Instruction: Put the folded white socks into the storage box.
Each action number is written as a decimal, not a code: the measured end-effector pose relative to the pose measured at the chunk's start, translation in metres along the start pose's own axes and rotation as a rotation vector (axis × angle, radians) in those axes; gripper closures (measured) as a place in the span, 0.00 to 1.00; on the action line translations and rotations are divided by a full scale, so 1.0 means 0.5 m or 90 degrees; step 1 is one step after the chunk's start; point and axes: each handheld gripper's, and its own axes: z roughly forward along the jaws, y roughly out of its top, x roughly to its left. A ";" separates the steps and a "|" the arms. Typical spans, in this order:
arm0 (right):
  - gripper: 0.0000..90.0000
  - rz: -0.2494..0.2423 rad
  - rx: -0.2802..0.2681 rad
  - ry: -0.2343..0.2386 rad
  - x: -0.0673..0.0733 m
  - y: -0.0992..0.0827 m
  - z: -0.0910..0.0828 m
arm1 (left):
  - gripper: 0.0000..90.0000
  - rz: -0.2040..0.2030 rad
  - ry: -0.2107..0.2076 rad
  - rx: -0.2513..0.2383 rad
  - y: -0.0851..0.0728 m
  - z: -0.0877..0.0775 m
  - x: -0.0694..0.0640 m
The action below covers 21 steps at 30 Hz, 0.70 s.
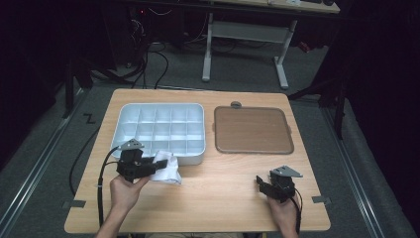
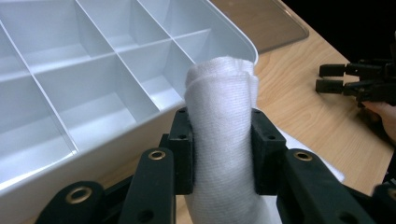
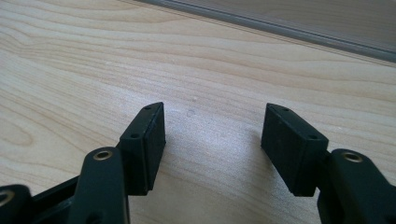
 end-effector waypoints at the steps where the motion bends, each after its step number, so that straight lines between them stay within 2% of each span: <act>1: 0.45 0.001 0.000 0.000 0.000 0.000 0.000 | 0.75 -0.001 -0.002 0.001 0.005 0.002 0.000; 5: 0.45 0.000 0.000 0.000 0.000 0.000 0.000 | 0.75 -0.022 -0.012 0.000 0.028 0.011 0.002; 7: 0.45 0.000 0.000 0.000 0.000 0.000 0.000 | 0.75 -0.012 -0.006 0.000 0.037 0.018 0.000; 11: 0.45 0.000 0.000 0.000 0.000 0.000 0.000 | 0.75 -0.018 -0.003 -0.004 0.057 0.030 0.001; 13: 0.45 0.000 0.000 0.000 0.000 0.000 0.000 | 0.75 -0.031 -0.009 -0.007 0.069 0.035 0.002; 17: 0.45 0.000 0.000 -0.001 0.000 0.000 0.000 | 0.75 -0.026 -0.005 -0.011 0.086 0.044 0.001; 21: 0.45 0.000 0.000 0.000 0.000 0.000 0.000 | 0.75 -0.035 -0.004 -0.011 0.104 0.060 0.005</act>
